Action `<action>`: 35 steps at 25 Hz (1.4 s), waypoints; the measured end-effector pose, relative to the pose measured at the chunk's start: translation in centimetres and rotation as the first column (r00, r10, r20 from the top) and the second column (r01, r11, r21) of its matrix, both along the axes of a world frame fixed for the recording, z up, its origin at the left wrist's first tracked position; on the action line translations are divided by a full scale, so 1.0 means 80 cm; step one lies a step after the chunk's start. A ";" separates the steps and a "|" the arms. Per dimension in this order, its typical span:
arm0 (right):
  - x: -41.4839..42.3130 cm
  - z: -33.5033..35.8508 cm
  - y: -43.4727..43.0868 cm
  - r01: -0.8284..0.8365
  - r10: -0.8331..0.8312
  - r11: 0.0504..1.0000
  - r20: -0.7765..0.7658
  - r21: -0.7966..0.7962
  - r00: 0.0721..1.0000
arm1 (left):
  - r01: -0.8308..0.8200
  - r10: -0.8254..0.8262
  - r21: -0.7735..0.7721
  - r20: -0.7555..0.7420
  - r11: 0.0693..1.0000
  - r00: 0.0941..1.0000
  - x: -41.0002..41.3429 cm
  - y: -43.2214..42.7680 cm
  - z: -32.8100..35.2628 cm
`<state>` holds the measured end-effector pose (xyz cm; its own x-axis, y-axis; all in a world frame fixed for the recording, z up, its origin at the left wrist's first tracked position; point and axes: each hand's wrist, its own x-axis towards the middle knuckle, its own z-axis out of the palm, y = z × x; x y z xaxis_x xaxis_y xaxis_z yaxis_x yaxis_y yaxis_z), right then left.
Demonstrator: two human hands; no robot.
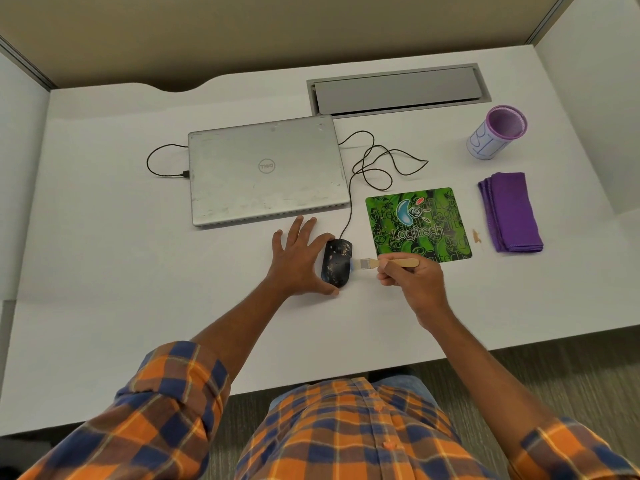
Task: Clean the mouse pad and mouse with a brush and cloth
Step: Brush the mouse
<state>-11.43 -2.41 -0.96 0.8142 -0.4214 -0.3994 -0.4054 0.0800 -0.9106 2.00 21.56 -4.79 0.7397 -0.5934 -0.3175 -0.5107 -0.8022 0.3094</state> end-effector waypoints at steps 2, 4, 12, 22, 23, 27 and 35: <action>0.011 0.003 0.004 -0.029 0.029 0.999 -0.005 0.037 1.000 | -0.002 0.002 0.008 0.003 1.000 1.000 0.000 0.000 0.000; 0.023 0.002 0.012 -0.060 0.061 0.996 -0.011 0.059 0.998 | -0.002 0.002 0.013 0.003 1.000 1.000 -0.001 0.000 0.000; 0.042 -0.003 -0.013 0.033 -0.028 0.998 -0.105 0.045 0.994 | -0.005 0.005 0.004 -0.009 1.000 1.000 0.000 0.002 0.000; 0.071 0.001 0.000 -0.016 0.030 0.994 -0.135 0.104 0.990 | -0.007 0.007 0.020 -0.005 1.000 1.000 0.001 0.001 -0.004; 0.073 0.001 -0.003 -0.012 0.026 0.995 -0.147 0.097 0.989 | -0.008 0.008 0.019 -0.004 1.000 1.000 0.000 0.001 -0.004; 0.073 -0.001 -0.020 0.029 -0.016 0.997 -0.170 0.075 0.985 | -0.008 0.008 -0.007 -0.007 1.000 1.000 0.000 0.003 -0.005; 0.083 -0.008 -0.012 0.071 -0.043 0.984 -0.173 0.161 0.984 | -0.011 0.011 -0.003 -0.009 1.000 1.000 0.001 0.002 -0.007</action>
<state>-4.75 -3.40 -1.61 0.7061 -0.3816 -0.5965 -0.5420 0.2510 -0.8020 2.06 21.71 -5.38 0.7434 -0.5860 -0.3224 -0.4986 -0.8069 0.3167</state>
